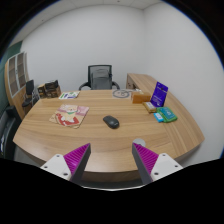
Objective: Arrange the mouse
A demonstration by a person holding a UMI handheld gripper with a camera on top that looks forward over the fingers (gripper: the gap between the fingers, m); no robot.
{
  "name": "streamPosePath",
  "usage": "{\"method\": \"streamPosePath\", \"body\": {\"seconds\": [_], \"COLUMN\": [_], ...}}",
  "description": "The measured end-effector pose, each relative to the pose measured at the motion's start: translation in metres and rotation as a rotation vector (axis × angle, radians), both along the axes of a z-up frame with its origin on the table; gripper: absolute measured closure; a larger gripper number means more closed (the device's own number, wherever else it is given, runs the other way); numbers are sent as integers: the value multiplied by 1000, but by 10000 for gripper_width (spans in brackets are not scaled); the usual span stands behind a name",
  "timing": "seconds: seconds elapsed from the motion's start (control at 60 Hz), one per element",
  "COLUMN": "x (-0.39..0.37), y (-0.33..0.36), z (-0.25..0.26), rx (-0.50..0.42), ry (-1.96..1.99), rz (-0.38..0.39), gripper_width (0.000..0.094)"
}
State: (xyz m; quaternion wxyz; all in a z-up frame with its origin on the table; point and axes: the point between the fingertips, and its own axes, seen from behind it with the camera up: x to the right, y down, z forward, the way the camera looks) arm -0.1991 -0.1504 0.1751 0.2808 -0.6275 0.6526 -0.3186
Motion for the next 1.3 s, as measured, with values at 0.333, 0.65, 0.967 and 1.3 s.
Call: {"method": "streamPosePath", "body": {"seconds": [0.333, 0.65, 0.967, 1.3], "x": [36, 114, 197, 257], "y": [-13, -24, -32, -37], "z": [-40, -101, -148, -187], "rx": [0, -30, -59, -70], "ry": [-15, -15, 7, 59], "rz": [30, 36, 14, 1], "gripper_width": [70, 68, 69, 71]}}
